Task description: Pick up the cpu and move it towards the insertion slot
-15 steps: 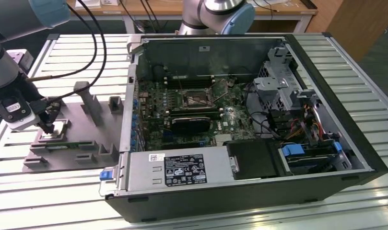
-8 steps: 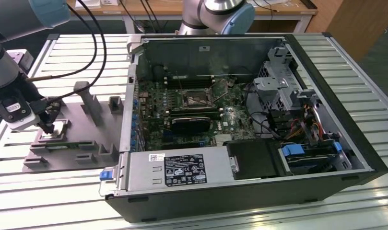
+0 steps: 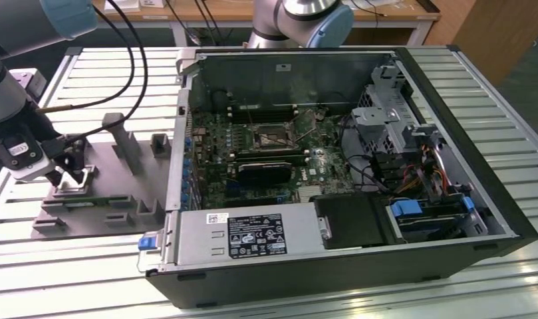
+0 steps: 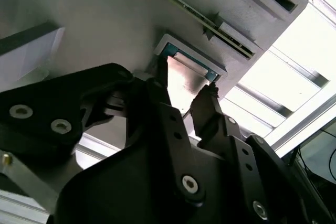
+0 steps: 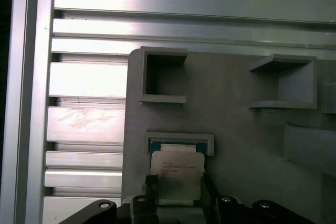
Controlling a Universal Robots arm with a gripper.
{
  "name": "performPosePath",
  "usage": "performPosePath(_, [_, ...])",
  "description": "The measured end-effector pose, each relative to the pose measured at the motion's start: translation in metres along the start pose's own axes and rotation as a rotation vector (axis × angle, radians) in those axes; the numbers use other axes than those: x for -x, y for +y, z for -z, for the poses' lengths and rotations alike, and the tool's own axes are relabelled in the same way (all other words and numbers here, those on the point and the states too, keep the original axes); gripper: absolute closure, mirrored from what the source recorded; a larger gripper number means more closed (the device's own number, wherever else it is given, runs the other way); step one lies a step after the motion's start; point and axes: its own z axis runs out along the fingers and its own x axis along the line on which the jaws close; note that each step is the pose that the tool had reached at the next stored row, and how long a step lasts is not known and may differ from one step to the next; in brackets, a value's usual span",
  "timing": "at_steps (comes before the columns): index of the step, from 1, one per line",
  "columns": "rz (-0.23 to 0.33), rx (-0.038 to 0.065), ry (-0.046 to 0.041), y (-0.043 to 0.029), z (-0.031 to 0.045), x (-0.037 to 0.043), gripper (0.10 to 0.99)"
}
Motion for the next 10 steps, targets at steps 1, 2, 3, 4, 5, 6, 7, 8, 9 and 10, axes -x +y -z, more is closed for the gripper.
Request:
performPosePath(1, [0.000, 0.000, 0.0001, 0.0000, 0.0000, 0.0000, 0.620])
performPosePath(2, [0.000, 0.000, 0.0000, 0.0000, 0.0000, 0.0000, 0.561])
performPosePath(3, [0.000, 0.000, 0.0000, 0.0000, 0.0000, 0.0000, 0.561])
performPosePath(4, [0.000, 0.000, 0.0001, 0.0000, 0.0000, 0.0000, 0.502])
performPosePath(5, [0.000, 0.000, 0.0000, 0.0000, -0.0001, 0.0000, 0.502])
performPosePath(6, [0.000, 0.000, 0.0000, 0.0000, -0.0001, 0.0000, 0.439])
performPosePath(7, [0.000, 0.000, 0.0000, 0.0000, -0.0001, 0.0000, 0.439])
performPosePath(8, [0.000, 0.000, -0.0001, 0.0000, -0.0001, 0.0000, 0.439])
performPosePath(9, [0.000, 0.001, -0.0008, 0.0000, -0.0004, 0.0000, 0.439])
performPosePath(10, [0.000, 0.002, -0.0021, 0.0000, -0.0011, 0.0000, 0.439])
